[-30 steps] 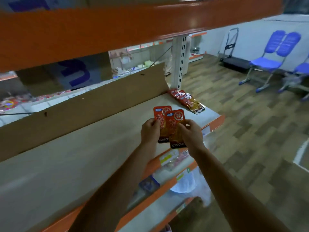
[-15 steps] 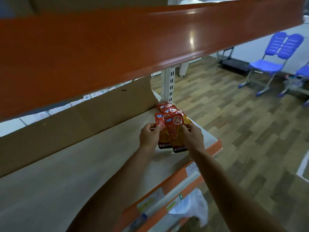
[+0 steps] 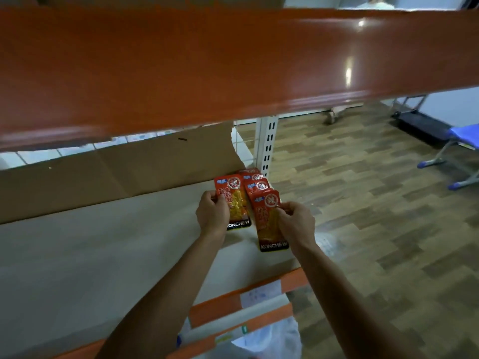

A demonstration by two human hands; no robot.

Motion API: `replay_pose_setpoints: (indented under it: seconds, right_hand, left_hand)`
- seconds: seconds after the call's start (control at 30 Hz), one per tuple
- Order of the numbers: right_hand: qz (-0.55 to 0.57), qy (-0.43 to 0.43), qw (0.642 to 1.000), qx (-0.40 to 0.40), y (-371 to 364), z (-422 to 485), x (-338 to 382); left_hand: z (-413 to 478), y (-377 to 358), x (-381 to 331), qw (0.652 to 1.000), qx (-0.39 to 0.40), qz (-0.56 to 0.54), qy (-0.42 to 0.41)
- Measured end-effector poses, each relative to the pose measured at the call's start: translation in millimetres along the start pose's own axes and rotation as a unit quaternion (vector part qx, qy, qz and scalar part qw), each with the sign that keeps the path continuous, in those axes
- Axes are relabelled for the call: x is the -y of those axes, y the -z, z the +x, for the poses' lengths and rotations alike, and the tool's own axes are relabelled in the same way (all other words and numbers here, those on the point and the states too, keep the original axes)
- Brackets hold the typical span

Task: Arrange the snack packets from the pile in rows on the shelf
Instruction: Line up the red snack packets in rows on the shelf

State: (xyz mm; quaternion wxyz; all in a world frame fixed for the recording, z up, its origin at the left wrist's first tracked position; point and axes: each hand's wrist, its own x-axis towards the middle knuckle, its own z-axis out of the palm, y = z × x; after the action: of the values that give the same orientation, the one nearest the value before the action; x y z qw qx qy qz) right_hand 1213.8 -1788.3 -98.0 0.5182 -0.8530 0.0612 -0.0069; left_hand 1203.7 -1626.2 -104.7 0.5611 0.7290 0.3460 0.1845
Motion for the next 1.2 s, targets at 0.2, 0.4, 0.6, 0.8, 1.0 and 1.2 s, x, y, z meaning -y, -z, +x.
replay_pose_setpoints:
  seconds: [0.2,0.4,0.6,0.8,1.0,1.2]
  right_hand:
    - [0.002,0.016,0.998,0.065,8,11,-12]
    - [0.013,0.026,0.996,0.083,20,17,-17]
    - [0.034,0.025,0.994,0.100,25,21,-24]
    - [0.025,0.038,0.995,0.088,24,23,-28]
    - [0.009,0.045,0.994,0.096,25,25,-30]
    - [-0.001,0.046,0.994,0.099,28,24,-29]
  left_hand:
    - [-21,-8,2,0.999,-0.044,-0.008,-0.009]
    - [-46,-14,5,1.000,-0.012,-0.005,0.012]
    - [-66,-19,3,0.998,0.049,-0.010,0.042]
    - [-77,-21,2,0.993,0.099,0.062,0.033]
    - [-87,-22,-1,0.986,0.137,0.098,0.016]
    - [-93,-21,-1,0.978,0.139,0.156,-0.019]
